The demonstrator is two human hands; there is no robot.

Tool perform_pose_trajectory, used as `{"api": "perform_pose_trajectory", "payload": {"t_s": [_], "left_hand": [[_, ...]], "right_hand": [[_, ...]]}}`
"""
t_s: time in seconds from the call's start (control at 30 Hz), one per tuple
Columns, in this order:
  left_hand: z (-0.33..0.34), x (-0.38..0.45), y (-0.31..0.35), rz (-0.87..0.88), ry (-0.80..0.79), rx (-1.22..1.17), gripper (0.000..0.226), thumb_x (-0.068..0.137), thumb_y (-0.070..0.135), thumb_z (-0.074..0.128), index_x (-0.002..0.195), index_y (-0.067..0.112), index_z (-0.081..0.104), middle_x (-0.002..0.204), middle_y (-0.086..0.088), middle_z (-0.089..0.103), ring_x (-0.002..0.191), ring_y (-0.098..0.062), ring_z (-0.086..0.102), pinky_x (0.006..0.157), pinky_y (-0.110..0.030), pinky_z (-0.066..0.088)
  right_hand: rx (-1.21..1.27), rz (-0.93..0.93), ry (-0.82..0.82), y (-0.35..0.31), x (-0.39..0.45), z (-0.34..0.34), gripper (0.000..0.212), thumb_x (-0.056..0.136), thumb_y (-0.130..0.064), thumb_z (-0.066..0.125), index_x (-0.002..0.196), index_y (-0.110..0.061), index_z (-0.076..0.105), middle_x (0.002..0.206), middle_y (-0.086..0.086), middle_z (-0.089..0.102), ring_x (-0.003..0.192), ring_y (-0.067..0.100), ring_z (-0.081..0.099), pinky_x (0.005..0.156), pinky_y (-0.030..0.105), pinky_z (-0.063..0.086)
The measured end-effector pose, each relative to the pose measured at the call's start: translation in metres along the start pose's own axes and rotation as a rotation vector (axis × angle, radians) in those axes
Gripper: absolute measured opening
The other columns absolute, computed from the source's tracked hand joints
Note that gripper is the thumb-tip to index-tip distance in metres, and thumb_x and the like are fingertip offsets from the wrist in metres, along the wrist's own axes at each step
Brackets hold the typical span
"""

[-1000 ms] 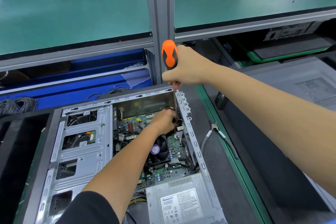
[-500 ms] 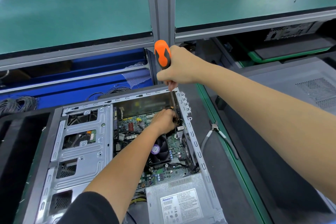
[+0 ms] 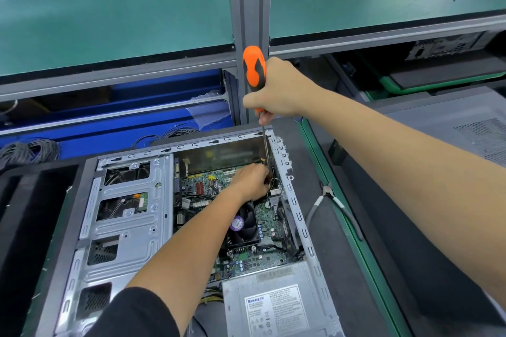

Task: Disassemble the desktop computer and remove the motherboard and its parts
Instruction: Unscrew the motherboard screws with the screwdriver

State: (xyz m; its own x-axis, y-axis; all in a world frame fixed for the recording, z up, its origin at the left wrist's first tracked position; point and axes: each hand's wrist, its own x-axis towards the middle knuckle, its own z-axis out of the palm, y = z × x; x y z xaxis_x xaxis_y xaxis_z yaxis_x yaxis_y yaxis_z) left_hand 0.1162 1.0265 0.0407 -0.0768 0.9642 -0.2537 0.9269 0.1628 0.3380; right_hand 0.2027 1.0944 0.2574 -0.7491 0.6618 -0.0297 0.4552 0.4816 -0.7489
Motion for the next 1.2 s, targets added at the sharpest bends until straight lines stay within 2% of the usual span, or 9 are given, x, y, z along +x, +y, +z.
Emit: {"api": "perform_pose_trajectory", "payload": {"t_s": [0.23,0.4,0.6,0.73,0.87,0.97,1.03,1.1,1.2], "left_hand": [[-0.001,-0.001,0.002,-0.048,0.022,-0.029,0.030,0.081,0.005,0.062,0.060,0.015,0.043,0.062,0.001,0.044,0.053,-0.013,0.040,0.055,-0.031,0.033],[-0.003,-0.002,0.004,-0.028,0.015,-0.031,0.008,0.079,0.003,0.060,0.073,0.009,0.060,0.064,-0.001,0.049,0.058,-0.022,0.045,0.054,-0.031,0.035],[-0.002,-0.001,0.002,-0.035,0.020,-0.041,0.013,0.079,0.002,0.060,0.088,0.006,0.069,0.080,-0.008,0.059,0.069,-0.028,0.052,0.063,-0.038,0.048],[0.000,0.001,0.001,-0.001,0.021,-0.049,0.016,0.081,0.006,0.064,0.095,0.010,0.071,0.095,-0.010,0.067,0.085,-0.032,0.061,0.075,-0.042,0.053],[-0.002,0.000,0.003,0.013,0.011,-0.026,0.008,0.080,0.004,0.063,0.085,0.005,0.069,0.089,-0.013,0.066,0.077,-0.032,0.059,0.070,-0.043,0.053],[-0.005,-0.001,0.006,-0.005,0.009,-0.020,0.006,0.079,0.003,0.062,0.081,0.003,0.067,0.085,-0.014,0.063,0.072,-0.029,0.055,0.068,-0.040,0.052],[-0.004,-0.001,0.007,-0.009,0.012,-0.030,0.007,0.079,0.001,0.061,0.081,0.002,0.067,0.081,-0.011,0.058,0.071,-0.027,0.051,0.067,-0.036,0.048],[-0.004,-0.001,0.007,-0.009,0.021,-0.044,0.008,0.079,0.000,0.062,0.082,0.003,0.068,0.081,-0.009,0.056,0.072,-0.026,0.049,0.067,-0.033,0.045],[-0.003,-0.001,0.005,-0.002,0.031,-0.056,0.011,0.078,0.000,0.063,0.085,0.003,0.070,0.082,-0.009,0.057,0.076,-0.028,0.055,0.068,-0.032,0.045]], "right_hand": [[-0.031,0.008,-0.092,-0.005,-0.001,-0.002,0.036,0.080,-0.002,0.064,0.056,-0.013,0.040,0.051,0.007,0.061,0.054,0.023,0.071,0.044,0.019,0.048],[-0.019,0.091,-0.054,-0.005,-0.004,-0.012,0.040,0.077,-0.002,0.066,0.055,-0.015,0.034,0.039,0.000,0.047,0.055,0.025,0.071,0.039,0.017,0.043],[-0.031,0.097,0.041,-0.002,-0.018,-0.002,0.040,0.077,-0.008,0.067,0.064,-0.017,0.031,0.042,-0.004,0.040,0.050,0.021,0.070,0.036,0.014,0.035],[-0.073,0.111,0.070,0.001,-0.024,0.000,0.037,0.078,-0.012,0.068,0.068,-0.017,0.032,0.052,0.001,0.044,0.049,0.021,0.068,0.046,0.021,0.044],[-0.146,0.047,0.023,-0.010,-0.029,-0.015,0.041,0.084,-0.035,0.072,0.065,-0.014,0.042,0.057,0.008,0.050,0.051,0.022,0.058,0.056,0.029,0.049],[-0.201,-0.065,0.115,-0.026,-0.028,-0.028,0.032,0.085,-0.031,0.068,0.071,-0.010,0.049,0.060,0.008,0.056,0.050,0.019,0.062,0.056,0.026,0.053],[-0.395,-0.113,0.101,-0.037,-0.029,-0.033,0.025,0.086,-0.029,0.065,0.083,-0.007,0.054,0.067,0.008,0.061,0.066,0.021,0.067,0.068,0.036,0.057],[-0.532,-0.078,0.010,-0.046,-0.032,-0.037,0.028,0.090,-0.030,0.062,0.081,-0.008,0.048,0.060,0.005,0.059,0.076,0.024,0.069,0.071,0.039,0.056],[-0.659,0.023,-0.102,-0.056,-0.035,-0.039,0.036,0.096,-0.038,0.053,0.076,-0.012,0.039,0.035,0.002,0.055,0.052,0.022,0.069,0.053,0.030,0.049]]}}
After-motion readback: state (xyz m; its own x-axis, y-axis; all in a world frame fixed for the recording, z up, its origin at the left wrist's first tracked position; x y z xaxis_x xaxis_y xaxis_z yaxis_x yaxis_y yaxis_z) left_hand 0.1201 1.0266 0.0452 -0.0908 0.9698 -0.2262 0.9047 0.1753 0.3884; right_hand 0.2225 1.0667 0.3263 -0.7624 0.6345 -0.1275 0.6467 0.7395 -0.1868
